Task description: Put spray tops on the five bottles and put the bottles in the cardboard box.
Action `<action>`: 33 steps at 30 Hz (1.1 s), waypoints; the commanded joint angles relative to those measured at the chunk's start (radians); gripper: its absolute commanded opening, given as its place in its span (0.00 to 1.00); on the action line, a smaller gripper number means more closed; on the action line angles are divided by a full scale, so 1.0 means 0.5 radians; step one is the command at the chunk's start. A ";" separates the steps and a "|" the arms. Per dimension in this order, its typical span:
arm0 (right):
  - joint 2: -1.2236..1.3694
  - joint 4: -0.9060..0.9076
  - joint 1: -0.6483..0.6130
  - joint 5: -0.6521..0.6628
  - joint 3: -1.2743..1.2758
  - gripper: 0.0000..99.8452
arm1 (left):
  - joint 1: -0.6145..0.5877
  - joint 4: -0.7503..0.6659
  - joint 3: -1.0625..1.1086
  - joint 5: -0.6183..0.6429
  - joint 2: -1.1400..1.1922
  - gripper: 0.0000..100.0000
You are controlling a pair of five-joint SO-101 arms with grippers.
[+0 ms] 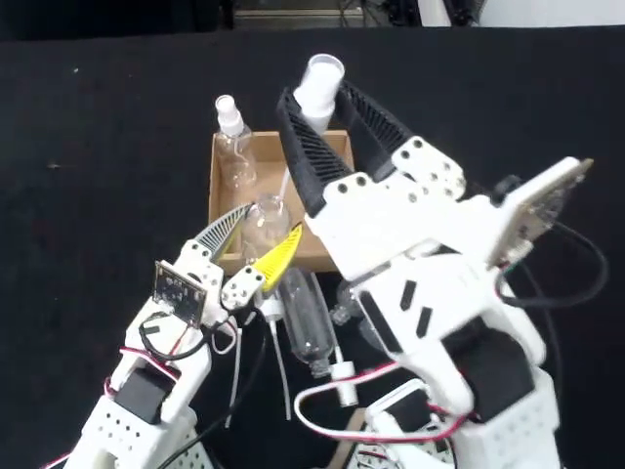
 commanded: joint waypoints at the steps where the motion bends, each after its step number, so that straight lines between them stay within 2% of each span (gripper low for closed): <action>1: -0.026 -0.190 -0.021 0.003 0.063 0.01 | -0.017 -0.077 0.044 0.009 -0.012 0.03; 19: -0.023 -0.230 -0.028 0.003 0.259 0.01 | -0.017 -0.080 0.044 0.006 -0.012 0.03; 29: -0.041 -0.224 -0.031 0.003 0.640 0.01 | -0.017 -0.080 0.044 0.006 -0.012 0.03; 31: -0.041 -0.224 -0.043 0.003 0.680 0.03 | -0.017 -0.080 0.044 0.006 -0.012 0.03; 33: -0.041 -0.196 -0.095 0.003 0.689 0.10 | -0.017 -0.080 0.044 0.006 -0.012 0.03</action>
